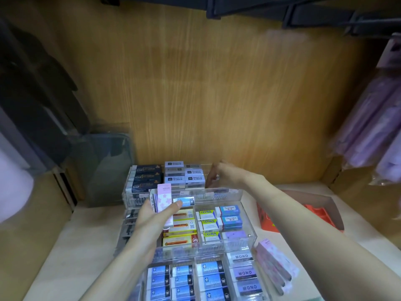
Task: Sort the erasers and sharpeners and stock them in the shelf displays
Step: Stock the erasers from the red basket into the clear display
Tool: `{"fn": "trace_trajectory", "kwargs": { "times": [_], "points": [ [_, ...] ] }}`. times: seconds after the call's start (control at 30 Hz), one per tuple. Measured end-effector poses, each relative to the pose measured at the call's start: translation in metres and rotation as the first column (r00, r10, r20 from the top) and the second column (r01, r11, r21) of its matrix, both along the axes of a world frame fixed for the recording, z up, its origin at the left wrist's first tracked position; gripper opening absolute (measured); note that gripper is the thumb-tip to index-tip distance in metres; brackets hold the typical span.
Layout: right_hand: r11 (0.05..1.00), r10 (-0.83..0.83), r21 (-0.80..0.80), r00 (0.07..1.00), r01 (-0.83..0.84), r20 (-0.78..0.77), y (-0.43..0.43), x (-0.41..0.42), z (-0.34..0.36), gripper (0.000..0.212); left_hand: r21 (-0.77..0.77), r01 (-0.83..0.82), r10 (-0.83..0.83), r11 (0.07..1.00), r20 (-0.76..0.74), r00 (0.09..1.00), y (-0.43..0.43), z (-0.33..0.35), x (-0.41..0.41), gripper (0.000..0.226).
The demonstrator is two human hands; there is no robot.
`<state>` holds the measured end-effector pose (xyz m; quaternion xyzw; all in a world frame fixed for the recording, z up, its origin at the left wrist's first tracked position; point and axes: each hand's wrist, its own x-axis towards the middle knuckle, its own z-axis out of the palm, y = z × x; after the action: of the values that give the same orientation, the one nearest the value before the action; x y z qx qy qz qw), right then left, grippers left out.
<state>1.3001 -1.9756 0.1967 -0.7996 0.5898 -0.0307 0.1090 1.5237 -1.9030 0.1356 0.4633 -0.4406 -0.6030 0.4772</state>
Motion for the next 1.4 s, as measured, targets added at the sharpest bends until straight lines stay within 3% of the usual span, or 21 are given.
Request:
{"fn": "trace_trajectory", "kwargs": {
  "times": [0.27,0.33,0.43,0.5,0.57,0.6,0.77,0.97,1.13,1.3,1.4],
  "points": [
    [0.975,-0.127,0.189,0.99,0.114,0.059,-0.003,-0.009,0.001,0.019,0.001,0.01,-0.01,1.0,-0.013,1.0,0.0,-0.004,-0.005,0.046],
    [0.98,-0.125,0.172,0.986,0.105,0.113,0.001,-0.016,0.002,0.02,0.007,0.011,-0.011,1.0,-0.012,1.0,0.0,-0.004,-0.006,0.063],
    [0.991,-0.135,0.031,0.913,0.133,0.386,0.019,-0.015,0.007,0.006,0.03,0.005,-0.005,1.0,-0.005,1.0,0.0,-0.003,-0.01,0.108],
    [0.99,-0.087,-0.049,0.849,0.131,0.521,0.043,-0.004,0.012,0.006,0.045,0.009,-0.009,0.999,-0.009,1.0,0.001,-0.001,-0.013,0.101],
    [0.999,-0.015,-0.021,0.799,0.035,0.602,0.07,0.011,0.011,0.013,0.019,0.016,-0.016,1.0,-0.029,0.999,0.002,0.004,-0.015,0.073],
    [1.0,-0.004,0.009,0.789,-0.002,0.614,0.082,0.017,0.007,0.02,0.007,0.021,-0.021,1.0,-0.023,1.0,0.003,0.006,-0.016,0.071],
    [0.981,0.068,-0.191,0.855,0.036,0.515,0.112,0.031,-0.018,0.028,0.0,0.025,-0.025,1.0,0.039,0.999,0.015,0.012,-0.019,0.109],
    [0.95,0.044,-0.287,0.854,0.125,0.519,0.134,0.04,-0.035,0.021,-0.061,0.06,-0.054,0.996,0.088,0.995,0.04,0.016,-0.002,0.096],
    [0.963,-0.013,-0.223,0.852,0.152,0.523,0.174,0.056,-0.066,0.024,-0.069,0.016,-0.011,0.998,0.061,0.998,0.072,0.009,0.029,0.056],
    [0.976,-0.072,-0.162,0.921,0.144,0.384,0.191,0.085,-0.099,0.025,-0.008,-0.011,0.012,1.0,0.089,0.996,0.096,-0.011,0.06,0.043],
    [0.96,-0.116,-0.22,0.958,0.176,0.262,0.189,0.1,-0.109,0.02,0.037,-0.005,0.002,0.999,0.092,0.996,0.106,-0.019,0.072,0.041]
  ]
}}
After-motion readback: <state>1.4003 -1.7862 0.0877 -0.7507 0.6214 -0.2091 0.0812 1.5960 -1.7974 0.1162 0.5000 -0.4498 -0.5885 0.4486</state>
